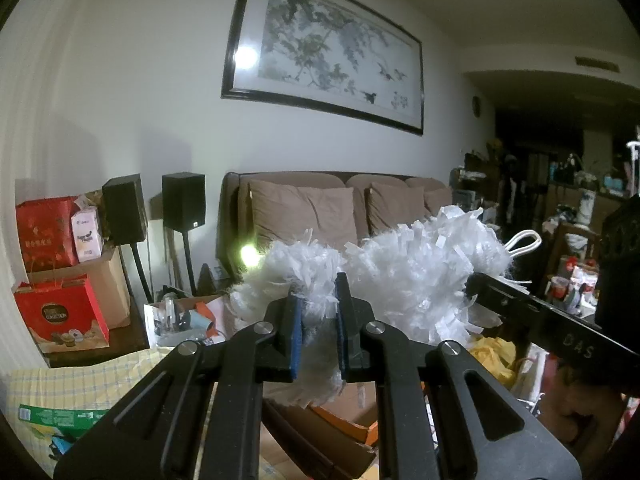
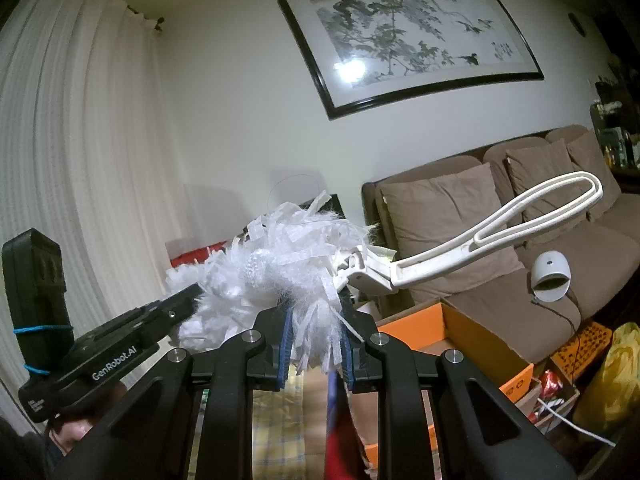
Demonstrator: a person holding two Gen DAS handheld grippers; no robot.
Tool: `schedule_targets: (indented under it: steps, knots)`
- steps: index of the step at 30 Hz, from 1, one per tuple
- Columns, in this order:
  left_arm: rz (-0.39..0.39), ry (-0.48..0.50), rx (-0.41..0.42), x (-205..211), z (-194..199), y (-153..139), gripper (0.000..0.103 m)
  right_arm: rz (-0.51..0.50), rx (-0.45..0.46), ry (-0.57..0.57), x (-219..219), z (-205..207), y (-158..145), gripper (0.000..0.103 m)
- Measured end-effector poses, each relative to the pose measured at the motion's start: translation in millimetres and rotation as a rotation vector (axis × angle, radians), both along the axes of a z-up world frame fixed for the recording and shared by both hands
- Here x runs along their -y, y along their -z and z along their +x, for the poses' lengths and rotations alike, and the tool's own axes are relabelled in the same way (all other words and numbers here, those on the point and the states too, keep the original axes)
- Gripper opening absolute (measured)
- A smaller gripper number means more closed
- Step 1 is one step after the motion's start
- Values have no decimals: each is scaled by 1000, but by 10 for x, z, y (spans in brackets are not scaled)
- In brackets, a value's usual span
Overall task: Organize objects
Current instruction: 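Move the held white duster over the orange cardboard box with the left tool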
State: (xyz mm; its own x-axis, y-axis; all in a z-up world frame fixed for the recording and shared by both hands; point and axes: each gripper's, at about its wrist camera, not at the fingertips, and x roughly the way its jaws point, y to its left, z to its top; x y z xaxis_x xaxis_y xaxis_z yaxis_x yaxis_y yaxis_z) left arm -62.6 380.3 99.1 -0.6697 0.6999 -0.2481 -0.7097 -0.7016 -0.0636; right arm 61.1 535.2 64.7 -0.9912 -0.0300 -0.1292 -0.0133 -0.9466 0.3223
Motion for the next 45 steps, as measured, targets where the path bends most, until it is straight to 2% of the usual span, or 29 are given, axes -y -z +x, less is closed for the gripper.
schedule_targets:
  steps: [12, 45]
  knots:
    - [-5, 15, 1, -100, 38, 2, 12, -10, 2, 21, -73, -21, 13, 19]
    - [-19, 8, 40, -197, -171, 163, 12, -22, 46, 37, -147, -176, 110, 19]
